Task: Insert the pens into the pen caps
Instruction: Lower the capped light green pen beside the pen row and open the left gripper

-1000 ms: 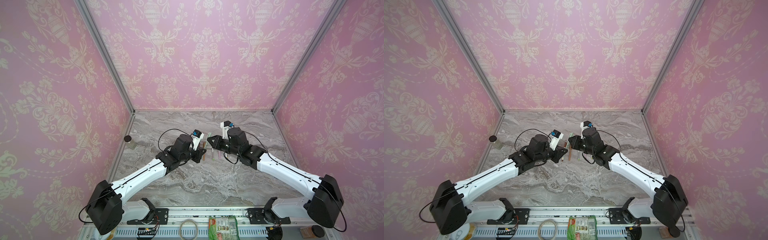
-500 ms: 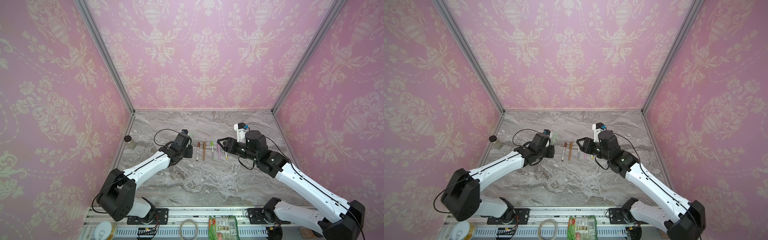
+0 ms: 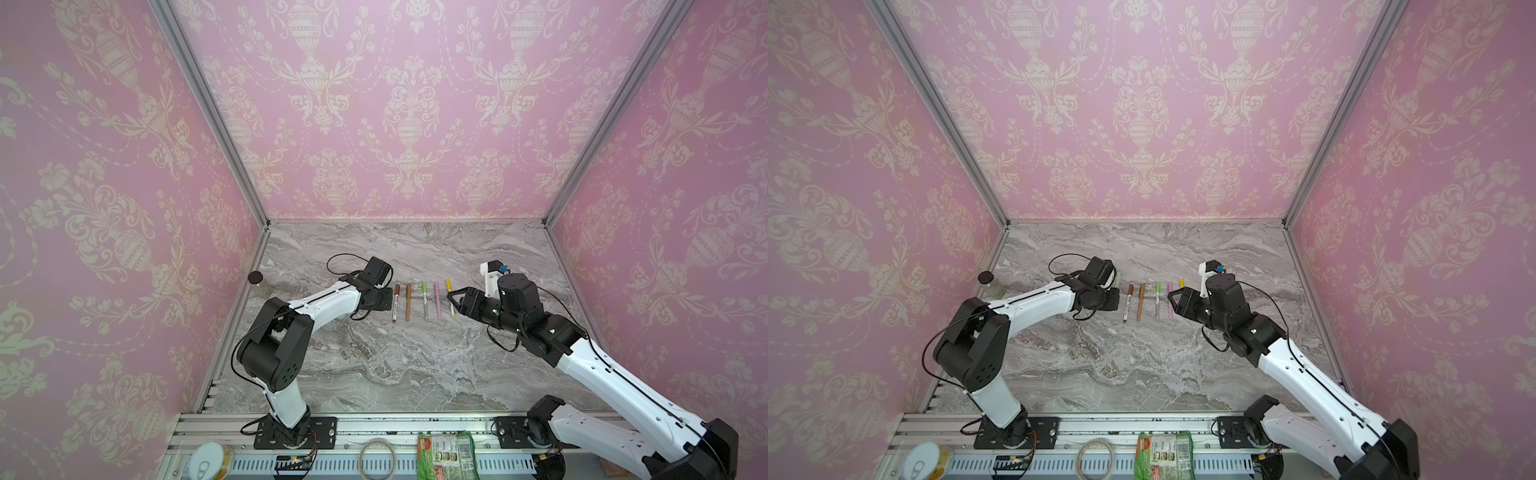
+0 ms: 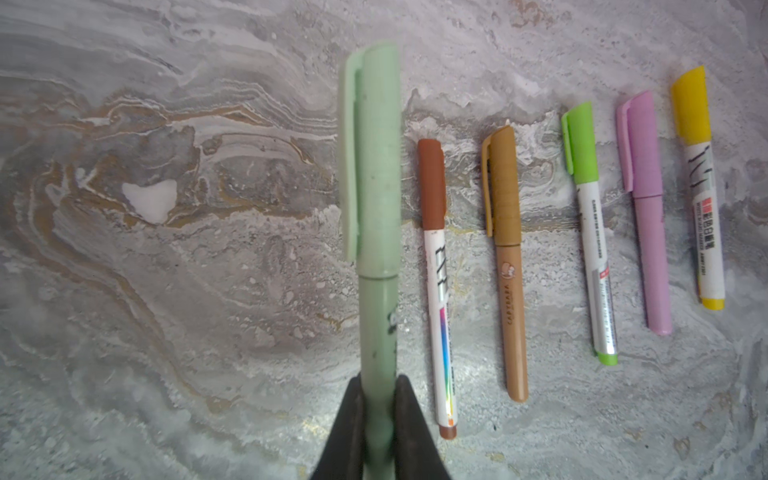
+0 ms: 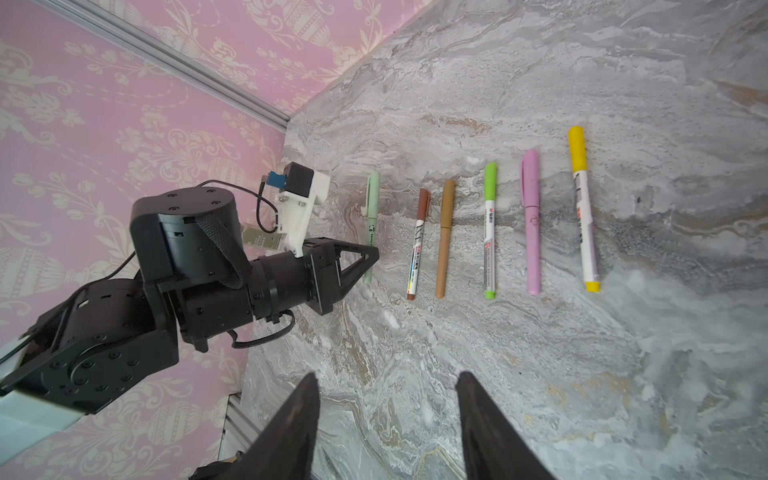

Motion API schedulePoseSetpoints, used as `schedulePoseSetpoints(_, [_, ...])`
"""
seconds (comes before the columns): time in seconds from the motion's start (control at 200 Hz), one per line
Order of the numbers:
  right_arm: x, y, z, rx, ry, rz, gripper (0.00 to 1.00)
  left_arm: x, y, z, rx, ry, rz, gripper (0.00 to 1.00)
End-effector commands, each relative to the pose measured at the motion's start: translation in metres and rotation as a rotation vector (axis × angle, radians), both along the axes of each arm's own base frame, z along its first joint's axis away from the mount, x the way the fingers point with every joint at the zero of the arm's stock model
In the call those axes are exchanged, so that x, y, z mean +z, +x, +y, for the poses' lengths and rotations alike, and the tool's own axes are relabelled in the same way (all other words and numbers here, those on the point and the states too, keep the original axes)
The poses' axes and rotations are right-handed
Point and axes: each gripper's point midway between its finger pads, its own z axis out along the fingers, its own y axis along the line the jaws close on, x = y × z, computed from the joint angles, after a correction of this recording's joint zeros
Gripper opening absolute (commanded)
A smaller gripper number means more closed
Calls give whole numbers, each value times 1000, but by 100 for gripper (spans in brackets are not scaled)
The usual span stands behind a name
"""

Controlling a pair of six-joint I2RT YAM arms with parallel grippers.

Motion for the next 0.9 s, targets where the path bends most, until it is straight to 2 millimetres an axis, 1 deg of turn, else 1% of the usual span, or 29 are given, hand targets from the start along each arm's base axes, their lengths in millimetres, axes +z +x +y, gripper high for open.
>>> schedulePoseSetpoints(0.0, [-1,3,0,-9,24,0,55,-8,-1,5,27,18,55,0])
schedulePoseSetpoints(0.27, [-7,1,-6,-21,25,8,56,-23,-7,10,62,34,104,0])
schedulePoseSetpoints(0.375, [-6,2,-8,-28,29,5,55,-28,-11,12,74,36,120,0])
schedulePoseSetpoints(0.575, [-5,1,-9,-33,34,5,56,-34,-14,15,85,42,129,9])
schedulePoseSetpoints(0.841, [-3,-1,-12,-39,37,0,56,-42,-17,17,88,52,140,9])
schedulePoseSetpoints(0.896, [-4,-1,-14,-44,38,0,56,-43,-18,17,88,53,142,11])
